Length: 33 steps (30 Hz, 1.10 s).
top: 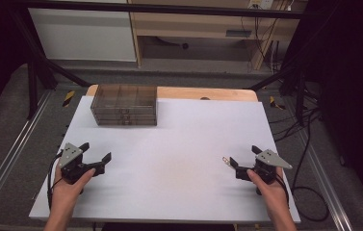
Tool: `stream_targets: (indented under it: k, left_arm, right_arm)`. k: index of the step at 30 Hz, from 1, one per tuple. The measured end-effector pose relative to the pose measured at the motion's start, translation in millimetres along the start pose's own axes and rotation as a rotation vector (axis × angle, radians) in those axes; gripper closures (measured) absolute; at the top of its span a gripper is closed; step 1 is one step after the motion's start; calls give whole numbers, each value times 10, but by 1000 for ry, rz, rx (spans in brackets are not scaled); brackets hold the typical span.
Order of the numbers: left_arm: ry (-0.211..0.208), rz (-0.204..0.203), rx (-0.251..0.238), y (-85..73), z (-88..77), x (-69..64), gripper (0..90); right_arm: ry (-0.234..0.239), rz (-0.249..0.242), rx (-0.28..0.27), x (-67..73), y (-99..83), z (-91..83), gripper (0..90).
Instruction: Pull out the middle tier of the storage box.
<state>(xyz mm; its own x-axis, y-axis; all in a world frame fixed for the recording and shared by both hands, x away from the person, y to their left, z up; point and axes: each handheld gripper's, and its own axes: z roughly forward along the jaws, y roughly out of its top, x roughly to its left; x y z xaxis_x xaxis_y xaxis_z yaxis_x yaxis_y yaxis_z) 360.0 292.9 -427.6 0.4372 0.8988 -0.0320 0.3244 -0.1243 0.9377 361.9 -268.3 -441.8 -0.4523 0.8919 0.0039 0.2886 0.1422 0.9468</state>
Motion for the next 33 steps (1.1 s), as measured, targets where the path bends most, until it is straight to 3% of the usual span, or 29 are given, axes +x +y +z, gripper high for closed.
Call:
stream_targets:
  k: [5,6,9,11,12,13,15,17,21,22,24,26,27,33]
  left_arm:
    - [-12,29,27,-7,-7,-69,56]
    - [-21,49,44,-11,-11,-115,57]
    - [-53,60,82,-16,15,-168,73]
    - [-53,70,95,-13,32,-187,103]
    - [-53,86,113,-4,53,-205,103]
    - [-41,128,151,32,101,-236,114]
    - [-45,151,162,56,125,-248,111]
    - [-36,223,196,142,210,-259,86]
    - [-42,229,243,235,319,-238,85]
    - [-32,283,273,290,392,-234,86]
    - [-20,325,295,332,465,-233,88]
    - [-21,340,297,347,501,-233,91]
    - [-19,382,298,372,576,-238,85]
    - [-24,518,277,415,814,-273,82]
  right_arm:
    - [-10,-4,18,26,5,-21,16]
    - [-13,-3,17,29,9,-27,15]
    - [-21,6,9,36,20,-48,15]
    - [-23,5,7,38,22,-53,15]
    - [-25,5,12,47,23,-61,15]
    - [-24,16,3,70,30,-75,15]
    - [-19,30,5,75,35,-75,16]
    - [-21,39,36,80,64,-63,21]
    - [-19,53,86,65,119,-42,27]
    - [-23,43,93,60,119,-36,27]
    - [-51,47,72,49,96,-25,27]
    - [-63,75,53,50,47,-15,31]
    - [-50,90,60,53,42,-12,29]
    - [-53,7,63,100,66,-63,26]
